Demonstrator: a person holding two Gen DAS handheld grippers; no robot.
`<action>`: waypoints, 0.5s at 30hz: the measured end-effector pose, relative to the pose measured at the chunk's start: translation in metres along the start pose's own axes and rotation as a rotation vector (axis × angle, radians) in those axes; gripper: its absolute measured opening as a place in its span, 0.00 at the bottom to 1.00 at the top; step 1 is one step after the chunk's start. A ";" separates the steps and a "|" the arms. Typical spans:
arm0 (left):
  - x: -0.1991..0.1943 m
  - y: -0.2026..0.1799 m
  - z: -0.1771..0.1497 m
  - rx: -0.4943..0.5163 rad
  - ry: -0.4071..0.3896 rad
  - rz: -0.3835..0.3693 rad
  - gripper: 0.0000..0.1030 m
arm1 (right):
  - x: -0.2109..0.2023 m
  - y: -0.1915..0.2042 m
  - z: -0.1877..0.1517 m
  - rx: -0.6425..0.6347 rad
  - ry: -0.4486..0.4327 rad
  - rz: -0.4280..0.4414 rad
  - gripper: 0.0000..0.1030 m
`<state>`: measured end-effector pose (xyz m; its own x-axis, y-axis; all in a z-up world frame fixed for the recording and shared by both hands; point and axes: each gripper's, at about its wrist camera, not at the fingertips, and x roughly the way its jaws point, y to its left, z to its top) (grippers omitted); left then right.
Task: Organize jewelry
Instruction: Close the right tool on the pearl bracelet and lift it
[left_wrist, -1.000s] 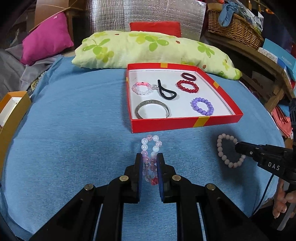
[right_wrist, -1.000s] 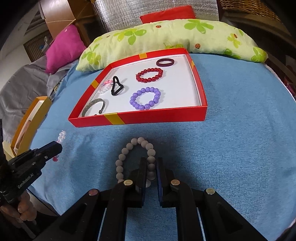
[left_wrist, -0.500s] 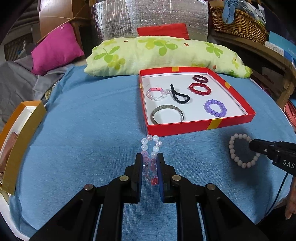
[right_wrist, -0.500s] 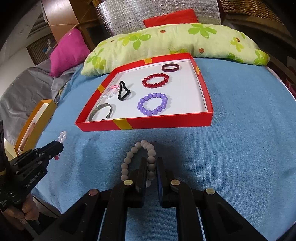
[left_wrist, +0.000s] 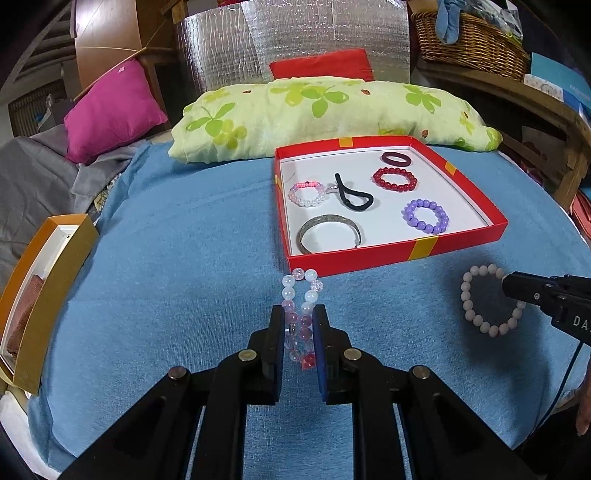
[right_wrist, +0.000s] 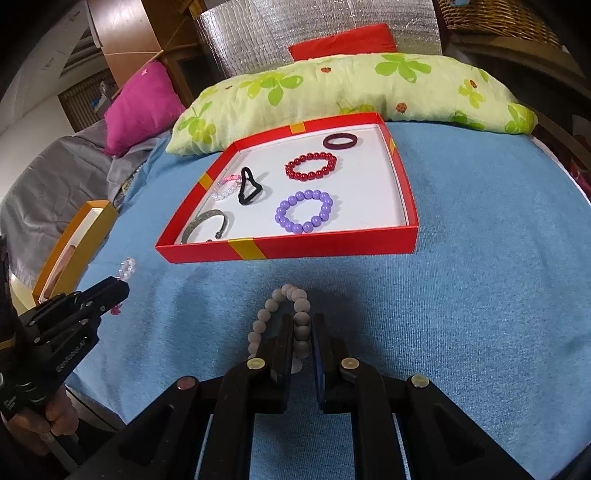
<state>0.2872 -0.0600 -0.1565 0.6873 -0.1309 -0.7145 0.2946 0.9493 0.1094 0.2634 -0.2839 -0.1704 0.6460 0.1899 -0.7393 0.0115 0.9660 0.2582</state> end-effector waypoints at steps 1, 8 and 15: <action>0.000 -0.001 0.000 0.000 -0.001 0.002 0.15 | -0.001 0.000 0.000 0.000 -0.005 0.003 0.10; -0.001 -0.010 0.001 0.001 -0.017 0.032 0.15 | -0.017 0.005 0.001 -0.005 -0.075 0.022 0.10; -0.001 -0.017 0.002 -0.005 -0.016 0.031 0.15 | -0.022 0.006 0.001 0.038 -0.078 0.056 0.11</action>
<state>0.2831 -0.0767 -0.1563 0.7068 -0.1064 -0.6994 0.2699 0.9544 0.1275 0.2497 -0.2821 -0.1521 0.7040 0.2278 -0.6727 0.0016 0.9467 0.3222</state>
